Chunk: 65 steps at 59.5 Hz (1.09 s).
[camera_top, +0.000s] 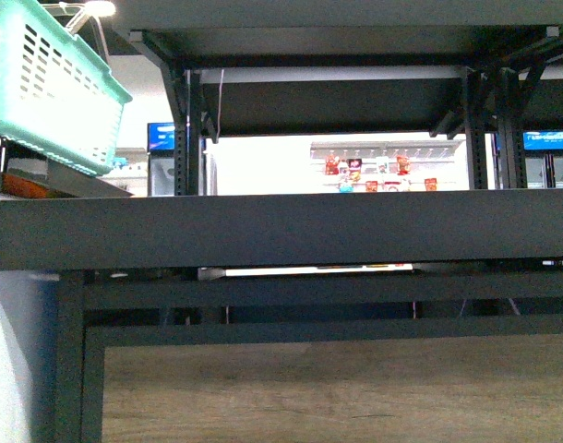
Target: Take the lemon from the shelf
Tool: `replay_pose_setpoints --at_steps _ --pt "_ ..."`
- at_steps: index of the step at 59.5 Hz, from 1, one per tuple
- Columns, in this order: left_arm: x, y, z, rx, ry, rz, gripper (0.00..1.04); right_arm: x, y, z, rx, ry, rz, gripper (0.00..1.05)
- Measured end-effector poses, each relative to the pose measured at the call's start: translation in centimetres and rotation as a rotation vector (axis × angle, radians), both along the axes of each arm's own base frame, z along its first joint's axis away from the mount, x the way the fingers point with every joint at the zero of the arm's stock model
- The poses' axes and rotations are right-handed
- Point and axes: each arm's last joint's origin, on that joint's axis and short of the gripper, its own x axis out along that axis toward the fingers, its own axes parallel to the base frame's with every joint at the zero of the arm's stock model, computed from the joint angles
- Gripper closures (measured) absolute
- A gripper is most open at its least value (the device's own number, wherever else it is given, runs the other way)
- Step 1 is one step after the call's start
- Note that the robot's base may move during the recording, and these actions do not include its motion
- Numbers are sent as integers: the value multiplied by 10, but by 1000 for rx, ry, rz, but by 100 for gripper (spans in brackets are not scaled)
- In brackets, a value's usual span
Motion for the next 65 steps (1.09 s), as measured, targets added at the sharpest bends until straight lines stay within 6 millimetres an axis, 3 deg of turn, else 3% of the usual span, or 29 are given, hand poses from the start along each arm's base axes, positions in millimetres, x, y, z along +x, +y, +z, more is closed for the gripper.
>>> replay_pose_setpoints --at_steps 65 --pt "0 0 0 0 0 0 8 0 0 0 0 0 0 2"
